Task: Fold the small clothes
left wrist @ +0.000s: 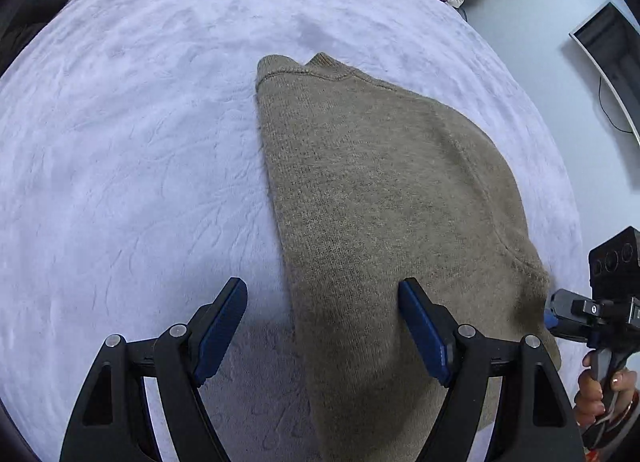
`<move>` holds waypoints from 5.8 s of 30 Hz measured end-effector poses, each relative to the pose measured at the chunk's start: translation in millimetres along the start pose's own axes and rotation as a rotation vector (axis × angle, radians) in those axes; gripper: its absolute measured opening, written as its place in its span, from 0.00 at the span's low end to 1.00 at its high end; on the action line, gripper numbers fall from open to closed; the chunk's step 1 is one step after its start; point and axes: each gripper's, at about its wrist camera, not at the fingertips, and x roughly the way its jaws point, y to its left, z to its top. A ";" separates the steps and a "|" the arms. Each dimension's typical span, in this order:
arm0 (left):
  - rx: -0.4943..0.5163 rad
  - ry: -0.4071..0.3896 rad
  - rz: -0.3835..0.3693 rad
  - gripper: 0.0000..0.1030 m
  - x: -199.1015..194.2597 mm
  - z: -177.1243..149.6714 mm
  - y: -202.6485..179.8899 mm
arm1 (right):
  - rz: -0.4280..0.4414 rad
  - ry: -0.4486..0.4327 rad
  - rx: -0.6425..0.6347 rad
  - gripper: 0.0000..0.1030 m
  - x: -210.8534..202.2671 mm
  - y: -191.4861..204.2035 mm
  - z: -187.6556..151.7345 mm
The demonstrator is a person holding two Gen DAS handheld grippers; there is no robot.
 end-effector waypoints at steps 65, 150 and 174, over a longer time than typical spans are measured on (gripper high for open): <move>0.118 0.085 0.132 0.99 19.5 -31.5 -37.2 | -0.212 -0.162 0.072 0.10 -28.3 -11.4 39.5; 0.071 0.188 -0.139 0.99 22.2 1.8 17.4 | -0.158 -0.075 -0.025 0.81 -29.7 -16.6 46.9; 0.133 0.185 -0.274 0.89 43.7 -9.1 -4.3 | 0.025 0.147 -0.078 0.43 53.4 -10.4 97.4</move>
